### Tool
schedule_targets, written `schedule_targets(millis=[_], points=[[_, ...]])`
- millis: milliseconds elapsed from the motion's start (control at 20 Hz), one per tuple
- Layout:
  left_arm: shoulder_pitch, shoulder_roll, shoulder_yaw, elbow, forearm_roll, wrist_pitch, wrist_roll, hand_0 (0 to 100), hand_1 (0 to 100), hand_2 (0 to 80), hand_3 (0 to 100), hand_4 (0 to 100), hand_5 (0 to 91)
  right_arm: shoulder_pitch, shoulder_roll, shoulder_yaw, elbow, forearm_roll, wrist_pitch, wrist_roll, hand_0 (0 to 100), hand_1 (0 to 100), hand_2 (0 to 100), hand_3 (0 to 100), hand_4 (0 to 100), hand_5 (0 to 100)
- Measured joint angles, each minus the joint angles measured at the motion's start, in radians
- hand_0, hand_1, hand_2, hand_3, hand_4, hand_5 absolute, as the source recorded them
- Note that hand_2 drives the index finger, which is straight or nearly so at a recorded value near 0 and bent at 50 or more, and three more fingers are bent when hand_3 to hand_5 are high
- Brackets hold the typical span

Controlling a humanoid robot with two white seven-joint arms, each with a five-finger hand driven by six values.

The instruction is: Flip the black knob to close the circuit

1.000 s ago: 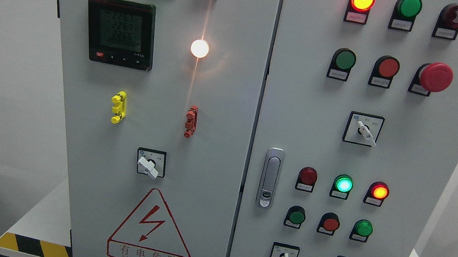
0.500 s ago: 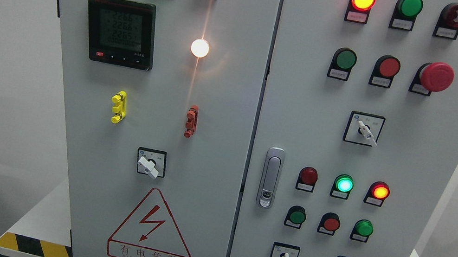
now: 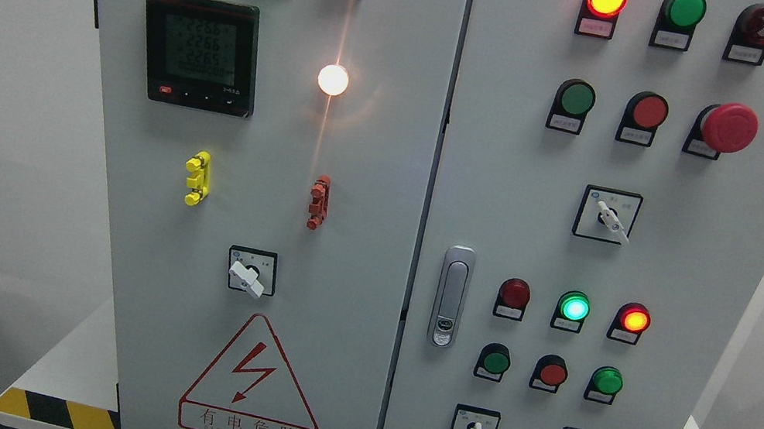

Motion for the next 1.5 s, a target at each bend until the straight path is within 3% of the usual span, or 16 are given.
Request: schedule_targets(millis=[600,1200,1500], points=[[0.0,0.0,0.0,0.0,0.0,0.0,0.0,12,56,0.0,0,0,0.0,0.023,-0.011,0.051,-0.008,-0.002,-0.002,-0.02,0,0,89,100,97,98],[0.0,0.0,0.0,0.0,0.0,0.0,0.0,12,56,0.0,0,0,0.0,0.062,-0.016,0.101,-0.039,0.0,-0.002,-0.009,0,0,88,100,97,99],[0.0,0.0,0.0,0.0,0.0,0.0,0.0,12,56,0.0,0,0,0.0,0.136,-0.014,0.115,-0.093,-0.041,-0.015,-0.016,0,0,79,100,91,95]])
